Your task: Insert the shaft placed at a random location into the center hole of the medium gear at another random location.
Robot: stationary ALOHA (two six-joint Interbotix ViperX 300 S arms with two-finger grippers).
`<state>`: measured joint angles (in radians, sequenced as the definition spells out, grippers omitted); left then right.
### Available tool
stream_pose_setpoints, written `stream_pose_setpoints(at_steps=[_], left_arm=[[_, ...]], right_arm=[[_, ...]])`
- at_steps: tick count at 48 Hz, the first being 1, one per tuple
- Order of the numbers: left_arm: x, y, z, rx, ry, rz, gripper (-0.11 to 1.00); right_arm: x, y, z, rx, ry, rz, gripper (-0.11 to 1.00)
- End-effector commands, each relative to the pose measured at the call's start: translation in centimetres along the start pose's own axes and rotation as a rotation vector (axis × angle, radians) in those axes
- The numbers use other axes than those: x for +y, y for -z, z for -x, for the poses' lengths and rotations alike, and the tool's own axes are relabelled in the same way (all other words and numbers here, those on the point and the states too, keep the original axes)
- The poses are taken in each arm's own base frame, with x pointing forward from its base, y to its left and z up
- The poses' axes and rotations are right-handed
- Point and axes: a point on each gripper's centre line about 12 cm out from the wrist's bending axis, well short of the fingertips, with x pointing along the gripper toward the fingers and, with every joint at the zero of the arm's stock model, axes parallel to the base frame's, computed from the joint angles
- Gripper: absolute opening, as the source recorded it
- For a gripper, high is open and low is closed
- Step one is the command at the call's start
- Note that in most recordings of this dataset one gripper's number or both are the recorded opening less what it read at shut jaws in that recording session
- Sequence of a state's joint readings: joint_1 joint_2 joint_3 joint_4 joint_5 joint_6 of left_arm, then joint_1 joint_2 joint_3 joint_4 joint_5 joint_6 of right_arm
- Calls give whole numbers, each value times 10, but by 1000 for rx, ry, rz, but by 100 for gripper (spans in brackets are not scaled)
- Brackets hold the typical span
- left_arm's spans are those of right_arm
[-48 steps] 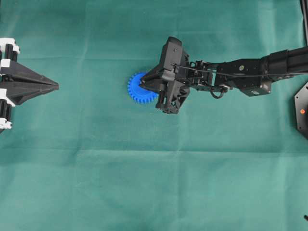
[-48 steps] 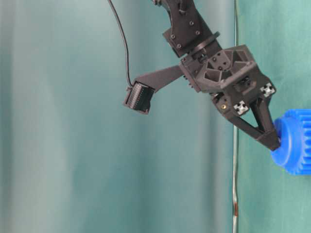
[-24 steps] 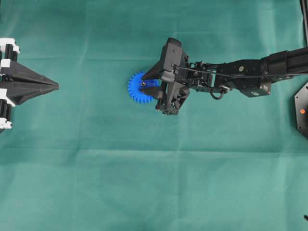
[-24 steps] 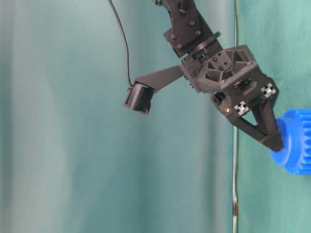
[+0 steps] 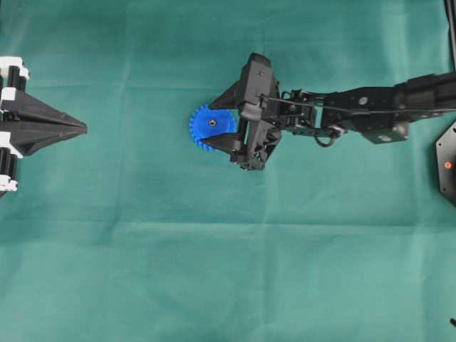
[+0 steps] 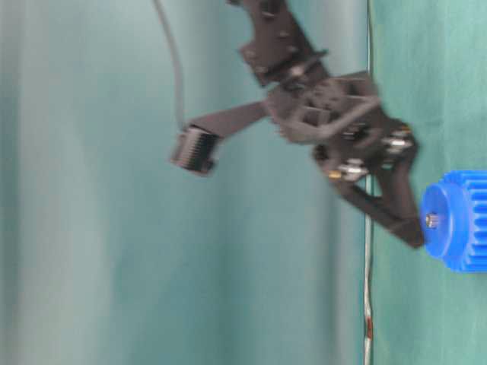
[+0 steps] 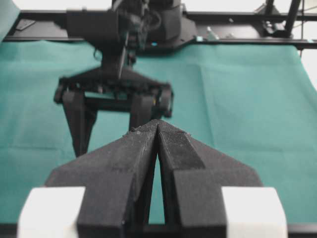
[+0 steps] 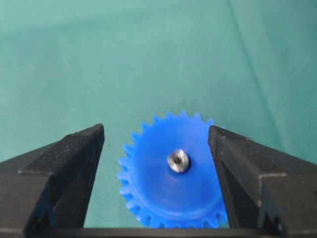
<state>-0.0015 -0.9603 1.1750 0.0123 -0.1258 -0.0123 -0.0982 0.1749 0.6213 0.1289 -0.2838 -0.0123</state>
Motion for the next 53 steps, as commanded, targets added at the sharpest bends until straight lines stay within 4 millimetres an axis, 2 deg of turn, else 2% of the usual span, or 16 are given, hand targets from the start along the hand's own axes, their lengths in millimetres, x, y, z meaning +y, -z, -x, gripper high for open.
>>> stream_pose_setpoints(at_steps=[1, 13, 20, 38, 53], left_arm=[[0, -6, -2, -14, 0, 0, 0], [0, -5, -2, -12, 0, 0, 0], [0, -5, -2, -12, 0, 0, 0], [0, -5, -2, -11, 0, 3, 0], [0, -4, -2, -8, 0, 0, 0]], right_arm=[[5, -33, 20, -73, -16, -4, 84], [10, -70, 60, -139, -35, 16, 84], [11, -82, 77, -170, -41, 23, 83], [11, -75, 82, -134, -43, 18, 83], [8, -65, 114, -151, -45, 10, 83]])
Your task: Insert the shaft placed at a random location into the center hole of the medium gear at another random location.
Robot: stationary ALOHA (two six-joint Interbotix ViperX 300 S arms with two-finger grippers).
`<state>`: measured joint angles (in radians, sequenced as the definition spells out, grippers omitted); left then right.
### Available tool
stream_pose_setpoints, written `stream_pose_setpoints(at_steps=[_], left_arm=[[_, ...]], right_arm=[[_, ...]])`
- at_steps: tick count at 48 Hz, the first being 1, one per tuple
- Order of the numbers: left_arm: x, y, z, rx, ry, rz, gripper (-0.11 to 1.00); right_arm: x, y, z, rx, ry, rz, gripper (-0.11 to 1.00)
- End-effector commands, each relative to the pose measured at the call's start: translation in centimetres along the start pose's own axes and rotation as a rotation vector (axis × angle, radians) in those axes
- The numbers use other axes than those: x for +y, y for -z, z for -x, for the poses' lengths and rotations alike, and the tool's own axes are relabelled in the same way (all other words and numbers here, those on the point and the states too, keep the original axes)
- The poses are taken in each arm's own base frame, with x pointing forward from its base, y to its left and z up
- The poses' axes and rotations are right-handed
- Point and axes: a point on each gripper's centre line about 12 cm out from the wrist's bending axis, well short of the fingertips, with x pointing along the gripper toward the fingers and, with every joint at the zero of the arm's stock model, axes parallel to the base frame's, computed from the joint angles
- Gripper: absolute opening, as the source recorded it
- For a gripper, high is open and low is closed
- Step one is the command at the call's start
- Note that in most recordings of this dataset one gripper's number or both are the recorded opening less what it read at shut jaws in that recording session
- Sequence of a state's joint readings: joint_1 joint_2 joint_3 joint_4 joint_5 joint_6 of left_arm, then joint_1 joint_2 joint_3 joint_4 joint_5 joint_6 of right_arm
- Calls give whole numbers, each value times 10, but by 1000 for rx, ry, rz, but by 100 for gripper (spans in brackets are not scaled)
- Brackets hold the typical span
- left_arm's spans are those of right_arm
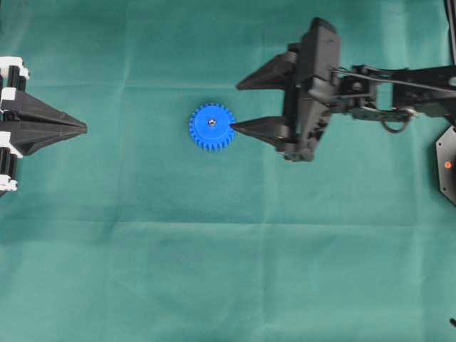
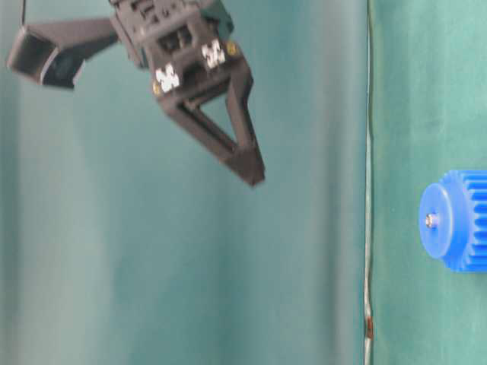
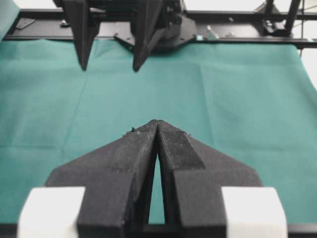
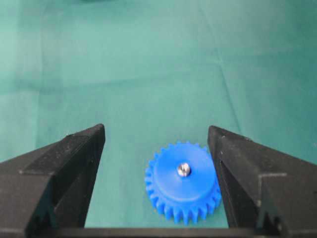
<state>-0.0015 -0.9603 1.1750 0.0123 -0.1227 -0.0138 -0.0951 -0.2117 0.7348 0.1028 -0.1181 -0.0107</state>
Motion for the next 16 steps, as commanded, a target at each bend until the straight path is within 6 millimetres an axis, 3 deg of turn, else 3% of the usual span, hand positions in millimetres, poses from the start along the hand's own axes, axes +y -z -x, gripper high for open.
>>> stream_pose_setpoints(at_steps=[1, 16], left_arm=[[0, -6, -2, -12, 0, 0, 0], [0, -5, -2, -9, 0, 0, 0]], right_arm=[[2, -11, 16, -49, -7, -9, 83], [1, -2, 48, -70, -9, -12, 83]])
